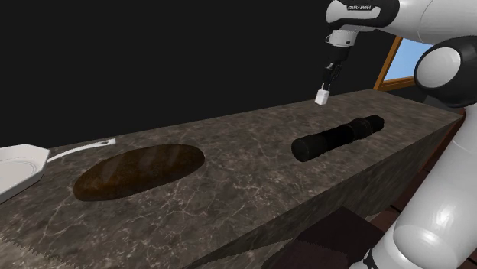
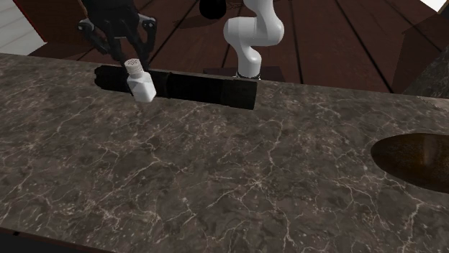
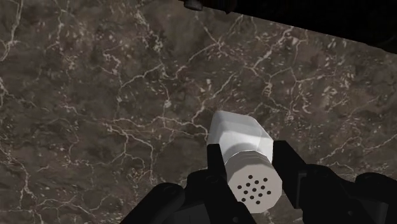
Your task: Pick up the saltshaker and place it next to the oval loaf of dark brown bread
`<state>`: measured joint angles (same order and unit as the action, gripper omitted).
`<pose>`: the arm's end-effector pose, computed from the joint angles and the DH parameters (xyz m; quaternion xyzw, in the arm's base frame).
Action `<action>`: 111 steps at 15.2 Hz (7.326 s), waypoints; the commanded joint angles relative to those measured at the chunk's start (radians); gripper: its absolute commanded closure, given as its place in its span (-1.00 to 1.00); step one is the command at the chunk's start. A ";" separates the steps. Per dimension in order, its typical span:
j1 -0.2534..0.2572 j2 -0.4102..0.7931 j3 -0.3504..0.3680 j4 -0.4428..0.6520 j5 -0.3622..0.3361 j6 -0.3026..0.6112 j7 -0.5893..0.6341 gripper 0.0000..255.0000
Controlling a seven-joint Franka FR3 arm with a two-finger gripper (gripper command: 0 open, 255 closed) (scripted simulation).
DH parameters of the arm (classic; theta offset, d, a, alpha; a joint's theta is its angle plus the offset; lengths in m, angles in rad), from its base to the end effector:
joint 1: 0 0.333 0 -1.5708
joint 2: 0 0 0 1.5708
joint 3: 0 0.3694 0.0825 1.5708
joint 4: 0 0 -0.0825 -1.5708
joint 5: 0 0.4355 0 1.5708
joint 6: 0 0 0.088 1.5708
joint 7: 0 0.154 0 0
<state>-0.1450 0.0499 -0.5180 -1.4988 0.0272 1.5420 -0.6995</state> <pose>0.4956 -0.3716 0.6393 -0.9998 -0.0189 -0.0007 0.0010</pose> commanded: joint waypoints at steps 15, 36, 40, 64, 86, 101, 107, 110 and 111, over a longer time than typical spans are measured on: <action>0.120 -0.203 0.133 -0.129 -0.082 -0.056 0.251 1.00; 0.304 -0.361 0.491 -0.303 -0.033 -0.050 0.795 1.00; 0.338 -0.336 0.557 -0.278 -0.014 -0.049 0.893 1.00; 0.632 0.213 0.891 0.368 -0.123 -0.163 1.491 1.00; 0.620 0.159 0.891 0.003 -0.103 0.151 1.511 1.00; 0.614 0.154 0.889 -0.116 -0.102 0.265 1.512 1.00; 0.614 0.154 0.889 -0.116 -0.102 0.265 1.512 -1.00; 0.617 0.154 0.890 -0.048 -0.101 0.198 1.511 -1.00; 0.619 0.157 0.891 -0.011 -0.102 0.163 1.511 -1.00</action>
<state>0.4716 0.2015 0.3726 -1.5480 -0.0732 1.7394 0.8115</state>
